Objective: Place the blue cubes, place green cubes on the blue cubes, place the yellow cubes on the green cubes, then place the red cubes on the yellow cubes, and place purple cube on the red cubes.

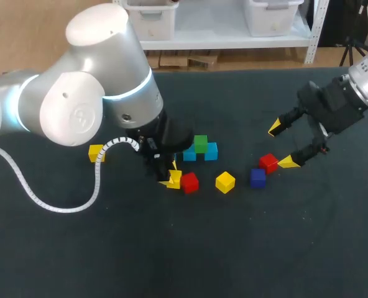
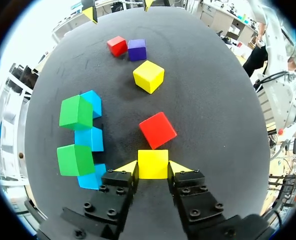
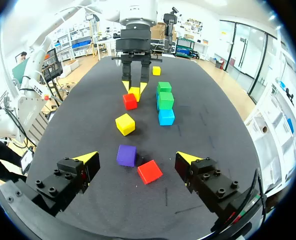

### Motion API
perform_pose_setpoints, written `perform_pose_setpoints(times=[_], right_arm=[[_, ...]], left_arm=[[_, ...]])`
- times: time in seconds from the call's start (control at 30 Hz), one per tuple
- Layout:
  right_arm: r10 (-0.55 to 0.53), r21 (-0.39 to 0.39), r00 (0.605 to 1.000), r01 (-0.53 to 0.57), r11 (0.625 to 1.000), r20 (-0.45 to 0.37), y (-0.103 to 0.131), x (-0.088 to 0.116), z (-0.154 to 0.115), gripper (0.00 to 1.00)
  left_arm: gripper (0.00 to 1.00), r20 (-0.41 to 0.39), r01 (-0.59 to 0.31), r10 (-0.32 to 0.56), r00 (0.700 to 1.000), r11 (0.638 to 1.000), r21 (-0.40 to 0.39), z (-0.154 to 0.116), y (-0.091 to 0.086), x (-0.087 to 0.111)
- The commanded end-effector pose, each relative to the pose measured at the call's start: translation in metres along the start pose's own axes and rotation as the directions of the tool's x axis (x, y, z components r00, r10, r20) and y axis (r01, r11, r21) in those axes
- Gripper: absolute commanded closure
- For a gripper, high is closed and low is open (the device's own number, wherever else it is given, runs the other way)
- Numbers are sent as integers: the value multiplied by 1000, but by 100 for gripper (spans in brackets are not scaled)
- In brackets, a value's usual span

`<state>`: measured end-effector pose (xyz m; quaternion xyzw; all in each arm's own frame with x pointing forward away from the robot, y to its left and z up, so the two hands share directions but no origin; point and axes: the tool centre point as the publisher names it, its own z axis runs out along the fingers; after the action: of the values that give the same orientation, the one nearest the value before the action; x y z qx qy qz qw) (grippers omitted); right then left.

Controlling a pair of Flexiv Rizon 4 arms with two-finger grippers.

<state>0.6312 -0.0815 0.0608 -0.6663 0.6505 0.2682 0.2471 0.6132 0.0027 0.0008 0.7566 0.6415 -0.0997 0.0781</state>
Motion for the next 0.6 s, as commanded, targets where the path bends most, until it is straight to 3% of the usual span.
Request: perform_pose_setpoints(times=[0.03, 0.33, 0.6], right_arm=[[-1, -1, 1000, 1, 1000, 2, -1, 0, 1, 0], [-1, -1, 1000, 1, 1000, 2, -1, 0, 1, 0], [-1, -1, 1000, 1, 1000, 2, -1, 0, 1, 0]], left_arm=[[100, -5, 15, -15, 1000, 1000, -6, -15, -5, -1], [100, 35, 133, -131, 991, 990, -48, -64, -12, -4], [100, 18, 157, -156, 988, 981, -113, -98, 11, -9]])
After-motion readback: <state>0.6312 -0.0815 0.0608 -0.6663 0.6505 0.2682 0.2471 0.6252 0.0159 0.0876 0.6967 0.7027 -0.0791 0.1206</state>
